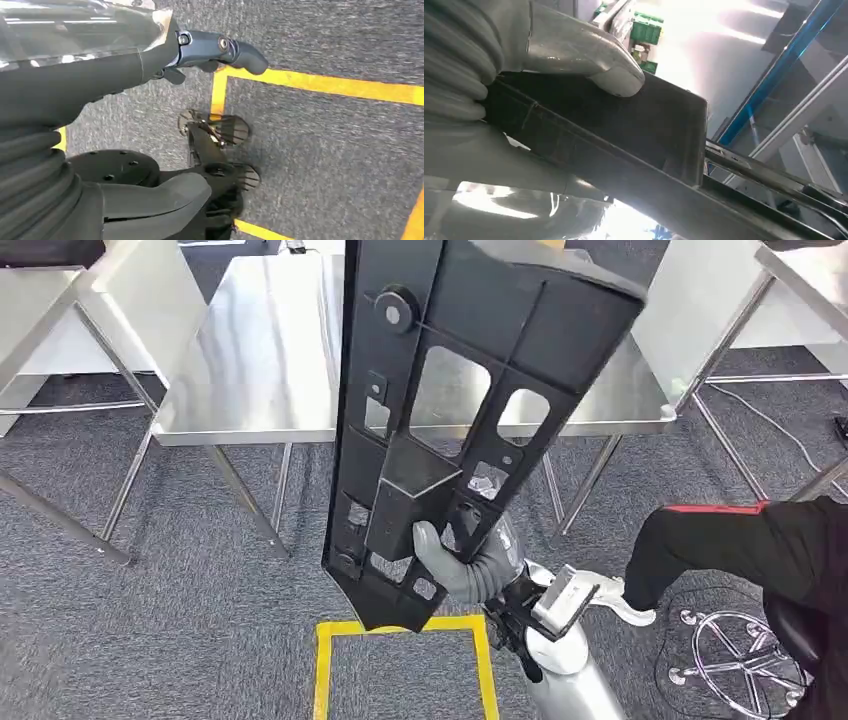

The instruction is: Take the parts from the cabinet and place them on the table.

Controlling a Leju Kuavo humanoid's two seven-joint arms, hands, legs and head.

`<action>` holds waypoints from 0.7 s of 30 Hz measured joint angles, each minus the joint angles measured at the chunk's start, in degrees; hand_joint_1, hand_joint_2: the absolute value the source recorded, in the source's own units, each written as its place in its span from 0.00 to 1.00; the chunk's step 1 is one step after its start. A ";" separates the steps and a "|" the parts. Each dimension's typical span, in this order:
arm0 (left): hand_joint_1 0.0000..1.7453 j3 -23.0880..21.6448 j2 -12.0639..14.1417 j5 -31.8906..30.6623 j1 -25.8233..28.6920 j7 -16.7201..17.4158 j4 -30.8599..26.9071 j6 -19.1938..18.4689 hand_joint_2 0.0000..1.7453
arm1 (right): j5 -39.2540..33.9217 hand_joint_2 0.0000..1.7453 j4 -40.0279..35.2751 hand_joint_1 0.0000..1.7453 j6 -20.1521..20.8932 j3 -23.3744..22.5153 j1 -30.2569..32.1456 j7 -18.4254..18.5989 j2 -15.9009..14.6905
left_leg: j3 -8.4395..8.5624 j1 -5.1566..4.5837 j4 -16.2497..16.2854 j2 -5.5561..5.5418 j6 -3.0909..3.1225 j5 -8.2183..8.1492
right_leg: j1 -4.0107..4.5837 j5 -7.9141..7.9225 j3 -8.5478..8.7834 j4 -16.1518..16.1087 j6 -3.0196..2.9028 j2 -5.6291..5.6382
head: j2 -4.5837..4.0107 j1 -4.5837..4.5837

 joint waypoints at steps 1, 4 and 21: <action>0.00 0.00 0.00 0.00 0.13 0.02 0.00 0.00 1.00 | 0.16 1.00 0.00 1.00 0.00 0.00 0.05 0.02 0.00 | -2.61 0.29 3.29 0.16 -0.44 -1.83 | 0.00 -0.40 0.22 0.01 0.10 0.04 | 0.00 0.04; 0.00 0.00 0.02 0.00 0.19 0.00 0.00 0.00 1.00 | 0.39 1.00 0.00 1.00 0.02 -0.02 0.24 0.04 0.09 | -4.16 1.05 0.53 0.44 -1.21 0.97 | -0.32 -1.57 1.62 0.02 0.63 0.27 | 0.00 0.02; 0.00 0.00 0.13 -0.02 0.21 -0.07 0.00 -0.02 1.00 | 1.62 1.00 -0.98 1.00 -0.24 -0.24 -1.14 0.00 -0.53 | 6.55 -0.36 -12.29 -0.36 2.82 3.75 | 0.18 -1.30 -4.93 5.26 4.46 0.01 | 0.00 0.33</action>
